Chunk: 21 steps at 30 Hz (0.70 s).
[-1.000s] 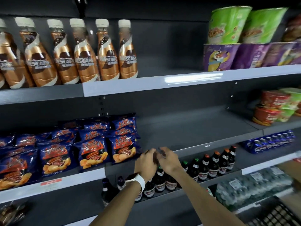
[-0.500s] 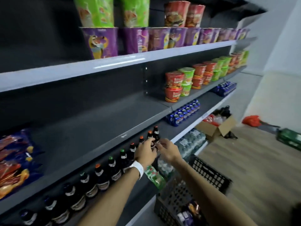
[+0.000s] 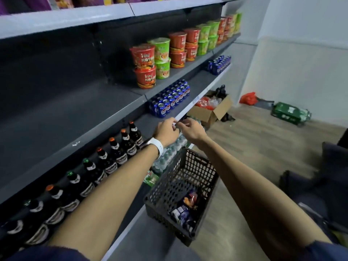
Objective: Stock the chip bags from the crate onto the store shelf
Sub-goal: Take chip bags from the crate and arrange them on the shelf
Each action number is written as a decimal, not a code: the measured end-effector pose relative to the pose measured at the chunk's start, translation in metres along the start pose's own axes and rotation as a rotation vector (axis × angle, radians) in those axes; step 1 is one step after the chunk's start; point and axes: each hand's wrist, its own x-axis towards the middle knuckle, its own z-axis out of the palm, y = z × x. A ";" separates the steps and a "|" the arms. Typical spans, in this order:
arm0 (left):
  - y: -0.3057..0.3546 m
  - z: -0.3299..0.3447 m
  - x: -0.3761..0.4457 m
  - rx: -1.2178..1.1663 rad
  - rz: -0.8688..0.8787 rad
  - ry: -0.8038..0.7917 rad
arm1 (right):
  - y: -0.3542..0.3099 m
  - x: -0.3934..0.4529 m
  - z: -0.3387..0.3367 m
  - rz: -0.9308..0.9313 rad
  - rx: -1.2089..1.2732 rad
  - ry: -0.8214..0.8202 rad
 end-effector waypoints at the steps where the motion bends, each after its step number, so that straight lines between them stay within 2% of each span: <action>1: 0.002 0.005 0.001 0.013 0.000 -0.016 | 0.006 0.001 0.000 0.012 -0.010 -0.004; 9: -0.012 0.047 0.018 0.051 -0.036 -0.154 | 0.047 0.020 0.017 0.129 -0.002 -0.084; 21: -0.076 0.108 0.069 0.020 -0.032 -0.399 | 0.102 0.060 0.072 0.326 -0.011 -0.102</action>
